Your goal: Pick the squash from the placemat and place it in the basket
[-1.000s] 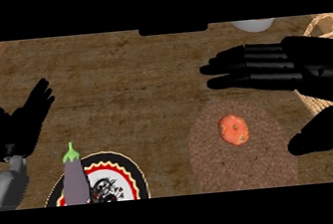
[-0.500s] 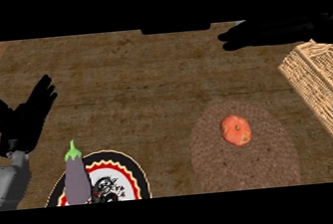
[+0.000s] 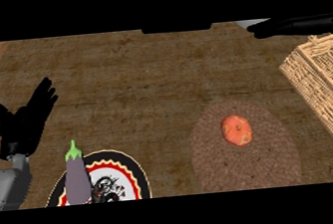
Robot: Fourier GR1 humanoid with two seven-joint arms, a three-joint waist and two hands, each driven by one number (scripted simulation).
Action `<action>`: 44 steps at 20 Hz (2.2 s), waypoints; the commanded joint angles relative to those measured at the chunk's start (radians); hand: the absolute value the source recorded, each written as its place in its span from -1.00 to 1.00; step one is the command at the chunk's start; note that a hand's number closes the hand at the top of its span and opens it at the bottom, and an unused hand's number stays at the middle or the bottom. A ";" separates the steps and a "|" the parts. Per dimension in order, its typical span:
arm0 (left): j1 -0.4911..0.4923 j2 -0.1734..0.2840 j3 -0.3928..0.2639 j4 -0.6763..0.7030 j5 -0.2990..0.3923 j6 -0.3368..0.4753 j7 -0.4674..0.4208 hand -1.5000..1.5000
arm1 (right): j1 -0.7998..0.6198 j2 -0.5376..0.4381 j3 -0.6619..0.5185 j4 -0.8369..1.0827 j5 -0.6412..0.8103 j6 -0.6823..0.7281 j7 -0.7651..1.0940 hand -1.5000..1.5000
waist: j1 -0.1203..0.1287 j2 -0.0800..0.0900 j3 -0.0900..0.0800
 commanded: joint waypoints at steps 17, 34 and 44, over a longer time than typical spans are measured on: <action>-0.025 -0.005 0.038 -0.027 -0.032 -0.019 0.047 0.00 | 0.236 0.245 0.208 0.269 0.221 -0.342 -0.445 -1.00 | 0.000 -0.002 0.000; 0.034 -0.052 0.093 -0.064 -0.080 -0.062 0.072 0.00 | 0.172 0.352 0.260 0.445 0.522 -0.398 -0.507 -1.00 | -0.012 -0.007 -0.001; 0.018 -0.067 0.103 -0.083 -0.105 -0.069 0.084 0.00 | 0.147 0.389 0.283 0.615 0.545 -0.426 -0.651 -1.00 | -0.005 -0.006 -0.001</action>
